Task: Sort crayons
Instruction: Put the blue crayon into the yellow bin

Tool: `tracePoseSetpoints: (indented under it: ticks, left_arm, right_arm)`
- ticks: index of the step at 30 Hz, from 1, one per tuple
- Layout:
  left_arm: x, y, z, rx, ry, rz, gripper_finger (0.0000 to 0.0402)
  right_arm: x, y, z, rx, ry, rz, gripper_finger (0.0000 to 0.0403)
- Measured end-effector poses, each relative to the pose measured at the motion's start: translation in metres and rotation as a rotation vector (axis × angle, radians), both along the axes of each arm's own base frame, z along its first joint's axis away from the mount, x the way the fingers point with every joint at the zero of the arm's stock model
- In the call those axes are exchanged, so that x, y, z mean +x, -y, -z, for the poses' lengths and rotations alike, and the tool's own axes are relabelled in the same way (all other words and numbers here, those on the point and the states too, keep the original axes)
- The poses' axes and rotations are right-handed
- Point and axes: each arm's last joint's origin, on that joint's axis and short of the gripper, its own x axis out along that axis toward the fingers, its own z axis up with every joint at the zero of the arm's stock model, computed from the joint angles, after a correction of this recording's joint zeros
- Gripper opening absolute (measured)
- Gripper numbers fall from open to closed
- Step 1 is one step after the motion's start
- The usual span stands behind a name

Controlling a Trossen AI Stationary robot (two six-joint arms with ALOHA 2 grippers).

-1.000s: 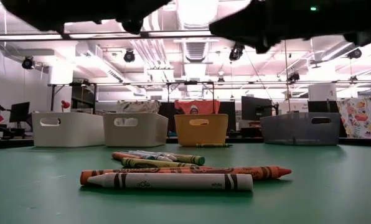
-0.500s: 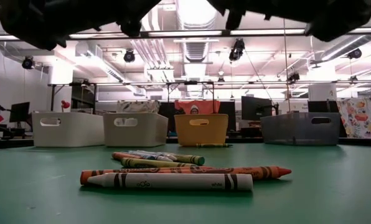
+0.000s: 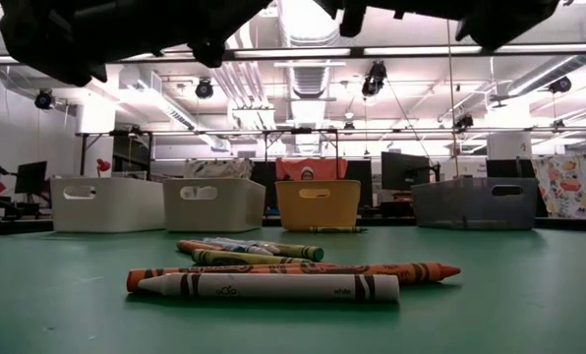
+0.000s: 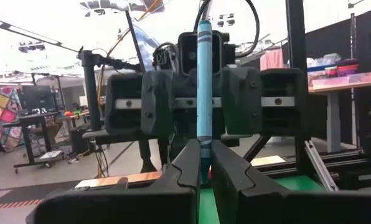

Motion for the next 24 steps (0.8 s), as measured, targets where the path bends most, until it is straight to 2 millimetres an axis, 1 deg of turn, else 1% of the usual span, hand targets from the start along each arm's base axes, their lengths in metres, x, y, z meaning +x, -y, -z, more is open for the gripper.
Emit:
tracePoseSetpoints:
  ticks: [4,8,10,13,15,16,20,24]
  left_arm:
    - [0.0039,-0.0008,0.0032,-0.011,-0.011,-0.04,0.0]
    - [0.0052,-0.0018,0.0059,-0.025,-0.023,-0.077,0.0]
    - [0.005,-0.0019,0.0061,-0.026,-0.023,-0.078,0.0]
    - [0.0048,-0.0016,0.006,-0.026,-0.023,-0.075,0.0002]
    - [0.0047,-0.0017,0.0059,-0.029,-0.022,-0.075,0.0008]
    - [0.0048,-0.0016,0.0058,-0.035,-0.022,-0.074,0.0012]
    - [0.0047,-0.0017,0.0056,-0.04,-0.021,-0.075,0.0036]
    - [0.0046,-0.0018,0.0055,-0.044,-0.021,-0.078,0.0073]
  right_arm:
    - [0.0027,-0.0008,-0.0038,-0.02,-0.005,0.004,0.0158]
    - [0.004,-0.0009,-0.0046,-0.035,-0.015,0.01,0.0131]
    - [0.004,-0.0008,-0.0046,-0.04,-0.016,0.012,0.0107]
    - [0.004,-0.0008,-0.0046,-0.047,-0.017,0.015,0.0061]
    - [0.004,-0.0005,-0.0046,-0.049,-0.017,0.019,0.003]
    - [0.004,-0.0005,-0.0046,-0.055,-0.018,0.022,0.0021]
    - [0.004,-0.0005,-0.0046,-0.055,-0.02,0.025,0.002]
    - [0.004,0.0012,-0.0049,-0.054,-0.021,0.029,0.002]
